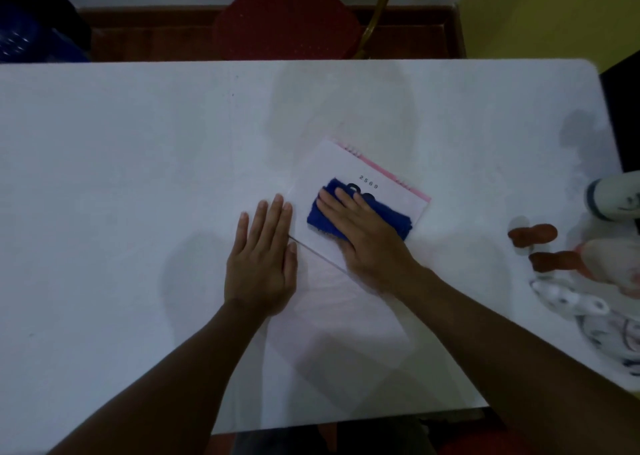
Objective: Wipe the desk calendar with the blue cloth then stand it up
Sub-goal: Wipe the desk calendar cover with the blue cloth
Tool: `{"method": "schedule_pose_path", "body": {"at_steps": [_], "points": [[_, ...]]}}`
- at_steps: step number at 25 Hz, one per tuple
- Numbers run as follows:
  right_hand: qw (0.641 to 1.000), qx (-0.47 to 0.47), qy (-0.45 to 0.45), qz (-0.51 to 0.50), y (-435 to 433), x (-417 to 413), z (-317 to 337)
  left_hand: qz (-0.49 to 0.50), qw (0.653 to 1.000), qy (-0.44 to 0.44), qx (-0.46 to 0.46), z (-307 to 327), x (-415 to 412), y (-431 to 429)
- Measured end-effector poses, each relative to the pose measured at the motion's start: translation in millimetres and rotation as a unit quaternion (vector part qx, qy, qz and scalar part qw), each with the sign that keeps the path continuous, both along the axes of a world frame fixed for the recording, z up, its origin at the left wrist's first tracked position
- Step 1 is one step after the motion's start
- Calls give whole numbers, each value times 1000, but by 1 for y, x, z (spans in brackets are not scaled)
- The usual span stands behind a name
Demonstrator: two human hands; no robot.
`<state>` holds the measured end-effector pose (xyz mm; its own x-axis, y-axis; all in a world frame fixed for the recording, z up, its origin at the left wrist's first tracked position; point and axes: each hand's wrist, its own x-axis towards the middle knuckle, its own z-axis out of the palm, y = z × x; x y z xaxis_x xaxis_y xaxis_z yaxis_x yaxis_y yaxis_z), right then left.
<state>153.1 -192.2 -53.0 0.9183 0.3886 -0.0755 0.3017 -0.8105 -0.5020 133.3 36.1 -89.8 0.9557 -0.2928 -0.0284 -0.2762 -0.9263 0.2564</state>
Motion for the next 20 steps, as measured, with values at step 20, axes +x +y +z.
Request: {"method": "schedule_pose_path", "body": {"at_steps": [20], "points": [[997, -76, -15, 13, -23, -7, 10, 3, 1000, 3, 0, -3, 2, 0]]}}
